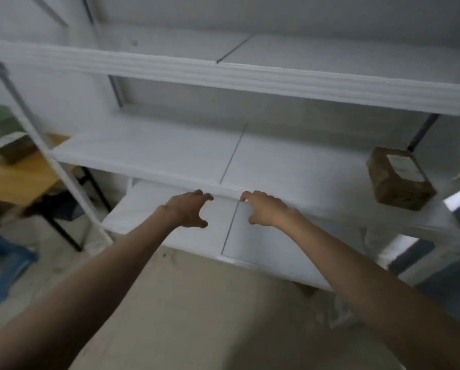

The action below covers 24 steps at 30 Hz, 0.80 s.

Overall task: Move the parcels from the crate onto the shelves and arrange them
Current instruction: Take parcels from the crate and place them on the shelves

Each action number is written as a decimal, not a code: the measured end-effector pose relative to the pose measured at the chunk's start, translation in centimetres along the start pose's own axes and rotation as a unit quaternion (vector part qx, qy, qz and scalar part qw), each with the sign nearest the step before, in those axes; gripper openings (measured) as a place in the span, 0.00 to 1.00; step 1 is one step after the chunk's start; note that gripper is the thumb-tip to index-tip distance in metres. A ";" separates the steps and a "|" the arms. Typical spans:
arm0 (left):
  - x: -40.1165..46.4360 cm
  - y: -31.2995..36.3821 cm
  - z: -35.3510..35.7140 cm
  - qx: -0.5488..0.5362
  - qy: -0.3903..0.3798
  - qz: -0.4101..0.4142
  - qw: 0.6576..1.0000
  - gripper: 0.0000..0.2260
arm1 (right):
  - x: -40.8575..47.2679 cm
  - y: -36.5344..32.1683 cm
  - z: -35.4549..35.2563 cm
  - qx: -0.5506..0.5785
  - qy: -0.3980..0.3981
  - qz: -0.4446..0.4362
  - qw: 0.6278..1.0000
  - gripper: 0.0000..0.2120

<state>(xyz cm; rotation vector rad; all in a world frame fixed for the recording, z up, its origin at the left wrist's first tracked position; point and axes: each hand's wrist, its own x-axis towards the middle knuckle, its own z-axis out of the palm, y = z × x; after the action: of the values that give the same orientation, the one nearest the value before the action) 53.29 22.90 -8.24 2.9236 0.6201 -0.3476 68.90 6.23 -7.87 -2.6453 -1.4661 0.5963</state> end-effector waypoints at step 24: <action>-37.5 -37.2 14.4 -0.101 0.036 -0.468 0.877 0.35 | 11.5 -54.4 18.7 -0.141 -0.104 -0.452 0.875 0.37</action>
<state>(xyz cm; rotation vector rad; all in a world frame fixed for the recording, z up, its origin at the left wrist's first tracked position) 1.75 39.67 -15.76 2.2291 1.9214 -0.2270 23.90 42.95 -15.89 -1.6932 -2.7192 0.5815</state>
